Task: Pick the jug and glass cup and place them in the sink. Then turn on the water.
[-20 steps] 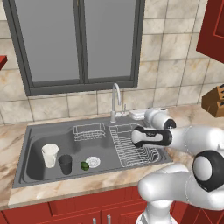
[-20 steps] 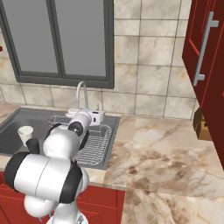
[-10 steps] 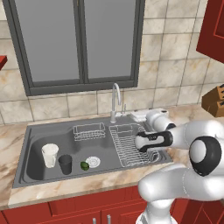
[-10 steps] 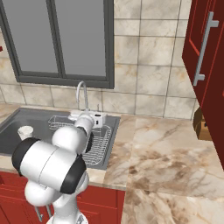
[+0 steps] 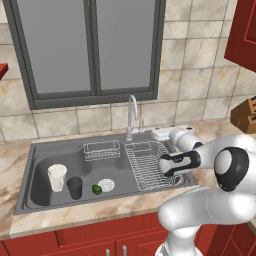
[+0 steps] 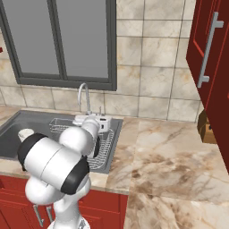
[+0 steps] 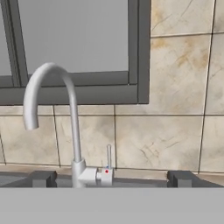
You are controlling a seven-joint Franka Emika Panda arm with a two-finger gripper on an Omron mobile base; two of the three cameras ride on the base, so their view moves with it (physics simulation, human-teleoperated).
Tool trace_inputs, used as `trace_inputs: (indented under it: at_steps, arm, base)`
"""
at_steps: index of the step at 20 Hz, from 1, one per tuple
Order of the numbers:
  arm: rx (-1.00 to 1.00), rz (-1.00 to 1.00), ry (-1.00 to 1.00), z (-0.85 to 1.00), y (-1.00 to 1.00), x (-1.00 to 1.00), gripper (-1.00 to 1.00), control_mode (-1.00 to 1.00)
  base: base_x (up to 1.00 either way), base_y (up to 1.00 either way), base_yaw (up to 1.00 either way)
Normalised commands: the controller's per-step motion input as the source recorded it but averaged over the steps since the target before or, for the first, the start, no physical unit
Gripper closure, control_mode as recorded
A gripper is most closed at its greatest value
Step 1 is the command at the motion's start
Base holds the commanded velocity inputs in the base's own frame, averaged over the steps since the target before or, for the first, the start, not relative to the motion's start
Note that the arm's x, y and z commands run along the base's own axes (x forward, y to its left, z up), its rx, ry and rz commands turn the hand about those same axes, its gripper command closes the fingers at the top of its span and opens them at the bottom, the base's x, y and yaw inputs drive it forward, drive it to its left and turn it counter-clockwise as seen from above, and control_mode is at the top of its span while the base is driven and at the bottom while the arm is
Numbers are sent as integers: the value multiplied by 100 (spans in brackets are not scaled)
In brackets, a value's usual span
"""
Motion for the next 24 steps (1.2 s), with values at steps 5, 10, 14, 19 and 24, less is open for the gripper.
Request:
trace_inputs:
  at_steps: [5,10,14,19,24]
  arm:
    - [0,0,0,-23,0,0,-100,-100]
    - [0,0,0,-19,1,1,-100,-100]
    - [0,0,0,-7,4,10,-100,-100]
    - [0,0,0,-12,3,19,-100,-100]
    - [0,0,0,-12,2,22,-100,-100]
  base:
    - [0,0,0]
    - [0,0,0]
    - [0,0,0]
    - [0,0,0]
    - [0,0,0]
